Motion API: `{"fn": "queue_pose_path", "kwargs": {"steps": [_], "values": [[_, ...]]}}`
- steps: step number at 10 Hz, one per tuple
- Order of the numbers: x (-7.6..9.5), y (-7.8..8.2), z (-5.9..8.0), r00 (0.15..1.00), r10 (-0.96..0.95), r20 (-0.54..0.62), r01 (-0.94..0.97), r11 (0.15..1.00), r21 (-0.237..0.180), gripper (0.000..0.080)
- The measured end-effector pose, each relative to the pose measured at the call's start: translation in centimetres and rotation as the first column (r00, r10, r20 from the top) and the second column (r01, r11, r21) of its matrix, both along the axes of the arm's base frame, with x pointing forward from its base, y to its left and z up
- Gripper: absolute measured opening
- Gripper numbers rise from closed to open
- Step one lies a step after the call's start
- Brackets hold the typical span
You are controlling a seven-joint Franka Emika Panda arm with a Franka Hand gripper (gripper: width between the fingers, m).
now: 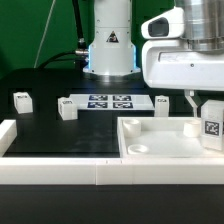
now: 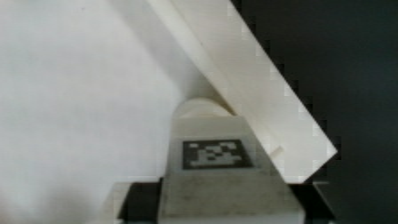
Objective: Assemble one leg
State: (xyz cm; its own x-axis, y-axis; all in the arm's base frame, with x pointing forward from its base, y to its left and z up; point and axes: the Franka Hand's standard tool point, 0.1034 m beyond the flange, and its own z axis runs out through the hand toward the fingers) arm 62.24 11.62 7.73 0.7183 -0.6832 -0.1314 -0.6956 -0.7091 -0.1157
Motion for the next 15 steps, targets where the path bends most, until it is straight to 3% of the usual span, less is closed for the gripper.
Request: {"fn": "queue_pose_path", "kwargs": {"steps": [2, 4, 7, 10, 12, 15], "values": [[-0.15, 0.43, -0.10, 0.966, -0.253, -0.050, 0.254, 0.967, 0.003, 0.0295], [-0.25, 0.74, -0.16, 0.866, -0.489, -0.102, 0.491, 0.871, -0.008, 0.0295], [-0.25, 0.79, -0.17, 0.828, -0.548, -0.120, 0.552, 0.834, -0.006, 0.0295], [-0.19, 0.82, -0.08, 0.894, -0.437, -0.096, 0.440, 0.898, 0.009, 0.0612], [-0.16, 0.76, 0.10, 0.983, -0.174, -0.059, 0.176, 0.984, 0.027, 0.0638], [0.12, 0.43, 0.07, 0.983, 0.183, 0.011, -0.183, 0.983, 0.028, 0.0649]]}}
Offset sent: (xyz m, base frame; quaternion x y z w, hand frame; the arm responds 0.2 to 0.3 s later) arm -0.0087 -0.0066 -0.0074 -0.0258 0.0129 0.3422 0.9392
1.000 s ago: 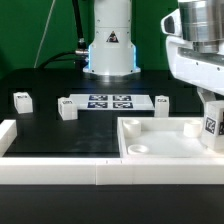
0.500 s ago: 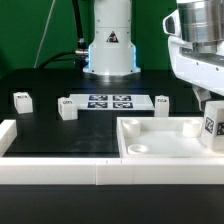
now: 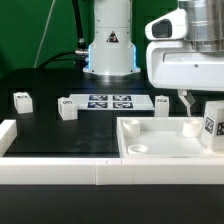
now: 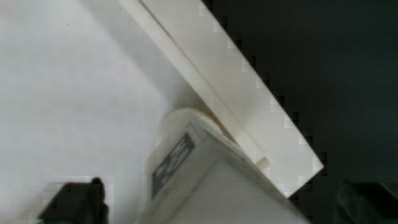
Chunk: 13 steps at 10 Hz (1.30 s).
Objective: Assemble one leg
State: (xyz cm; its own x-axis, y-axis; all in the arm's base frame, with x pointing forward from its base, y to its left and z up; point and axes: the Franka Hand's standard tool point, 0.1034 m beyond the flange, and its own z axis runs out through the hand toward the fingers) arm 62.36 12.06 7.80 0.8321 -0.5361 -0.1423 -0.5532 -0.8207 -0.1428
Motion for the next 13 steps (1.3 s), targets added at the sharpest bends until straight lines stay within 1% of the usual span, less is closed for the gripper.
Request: {"fn": "queue_pose_path", "kwargs": {"steps": [1, 2, 3, 5, 6, 7, 8, 9, 10, 11, 13], "values": [[0.06, -0.17, 0.00, 0.988, 0.156, 0.022, -0.155, 0.988, -0.020, 0.0649], [0.01, -0.23, 0.09, 0.963, 0.270, 0.024, -0.269, 0.962, -0.053, 0.0649], [0.01, 0.13, 0.13, 0.910, 0.413, 0.033, -0.408, 0.908, -0.100, 0.0649], [-0.14, 0.20, -0.13, 0.806, 0.589, 0.055, -0.582, 0.806, -0.108, 0.0649], [-0.07, -0.13, -0.12, 0.773, 0.631, 0.060, -0.623, 0.774, -0.109, 0.0649], [-0.08, -0.13, -0.13, 0.761, 0.646, 0.062, -0.638, 0.762, -0.109, 0.0649], [-0.09, -0.09, -0.14, 0.761, 0.646, 0.062, -0.638, 0.763, -0.109, 0.0533], [-0.09, -0.10, -0.14, 0.761, 0.646, 0.062, -0.638, 0.762, -0.109, 0.0397], [-0.09, -0.10, -0.15, 0.761, 0.646, 0.062, -0.638, 0.762, -0.109, 0.0397], [-0.07, -0.20, -0.16, 0.762, 0.645, 0.061, -0.637, 0.763, -0.110, 0.0290], [-0.07, -0.23, -0.16, 0.789, 0.611, 0.058, -0.604, 0.790, -0.109, 0.0290]]}}
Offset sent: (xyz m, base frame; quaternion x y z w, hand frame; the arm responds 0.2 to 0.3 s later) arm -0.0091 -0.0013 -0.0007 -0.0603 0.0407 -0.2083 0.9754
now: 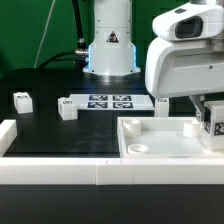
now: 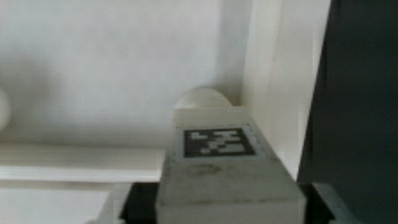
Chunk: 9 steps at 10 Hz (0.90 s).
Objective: Assemble one leg
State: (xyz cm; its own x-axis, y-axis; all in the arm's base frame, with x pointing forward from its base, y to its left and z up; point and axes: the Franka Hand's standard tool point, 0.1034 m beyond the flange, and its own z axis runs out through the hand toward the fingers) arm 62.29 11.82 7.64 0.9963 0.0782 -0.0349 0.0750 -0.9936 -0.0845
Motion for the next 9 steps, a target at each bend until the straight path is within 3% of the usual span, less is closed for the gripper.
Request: {"fn": "queue_pose_path", "kwargs": {"steps": [1, 2, 4, 5, 8, 9], "values": [[0.00, 0.00, -0.01, 0.999, -0.048, -0.004, 0.048, 0.999, -0.002, 0.0290], [0.06, -0.08, -0.08, 0.969, -0.247, -0.015, 0.247, 0.969, 0.000, 0.0290], [0.18, -0.18, -0.11, 0.860, -0.510, -0.034, 0.510, 0.860, -0.001, 0.0290], [0.17, -0.18, -0.15, 0.780, -0.625, -0.043, 0.625, 0.781, -0.009, 0.0290], [0.29, -0.37, -0.16, 0.426, -0.901, -0.086, 0.902, 0.430, -0.031, 0.0290], [0.23, -0.30, -0.15, 0.364, -0.927, -0.091, 0.928, 0.369, -0.043, 0.0290]]}}
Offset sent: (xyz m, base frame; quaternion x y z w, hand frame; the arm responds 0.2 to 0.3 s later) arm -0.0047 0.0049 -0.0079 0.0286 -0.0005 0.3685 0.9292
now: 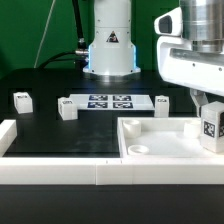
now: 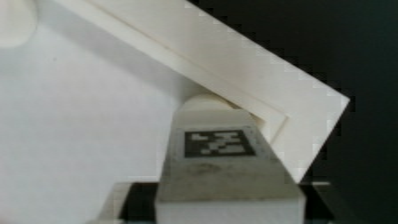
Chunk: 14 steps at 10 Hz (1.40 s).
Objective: Assemble one leg
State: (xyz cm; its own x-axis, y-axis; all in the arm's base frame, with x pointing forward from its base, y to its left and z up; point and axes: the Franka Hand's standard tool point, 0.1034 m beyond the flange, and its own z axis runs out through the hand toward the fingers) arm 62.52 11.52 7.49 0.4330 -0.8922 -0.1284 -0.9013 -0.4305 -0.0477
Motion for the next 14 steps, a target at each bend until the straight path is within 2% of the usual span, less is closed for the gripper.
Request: {"fn": "queue_pose_path", "kwargs": {"steps": [1, 3, 4, 7, 8, 9, 10, 11, 12, 13, 14], "values": [[0.00, 0.07, 0.00, 0.989, -0.149, -0.021, 0.149, 0.989, 0.005, 0.0290], [0.00, 0.04, -0.08, 0.957, -0.287, -0.044, 0.288, 0.957, 0.011, 0.0290], [0.01, 0.17, -0.13, 0.912, -0.405, -0.064, 0.407, 0.913, 0.011, 0.0290], [0.04, 0.18, -0.13, 0.862, -0.500, -0.085, 0.503, 0.864, 0.013, 0.0290], [0.03, 0.22, -0.13, 0.871, -0.485, -0.082, 0.488, 0.873, 0.015, 0.0377], [0.03, 0.23, -0.12, 0.897, -0.437, -0.074, 0.439, 0.898, 0.020, 0.0516], [0.12, 0.26, 0.01, 0.924, -0.378, -0.065, 0.380, 0.925, 0.026, 0.0607], [0.12, 0.30, 0.05, 0.964, -0.261, -0.047, 0.262, 0.965, 0.027, 0.0607], [0.10, 0.43, 0.13, 0.996, -0.082, -0.031, 0.083, 0.996, 0.031, 0.0641], [0.27, 0.51, 0.28, 0.995, 0.101, -0.009, -0.101, 0.994, 0.033, 0.0647], [0.24, 0.63, 0.34, 0.985, 0.173, -0.009, -0.173, 0.984, 0.030, 0.0647]]}}
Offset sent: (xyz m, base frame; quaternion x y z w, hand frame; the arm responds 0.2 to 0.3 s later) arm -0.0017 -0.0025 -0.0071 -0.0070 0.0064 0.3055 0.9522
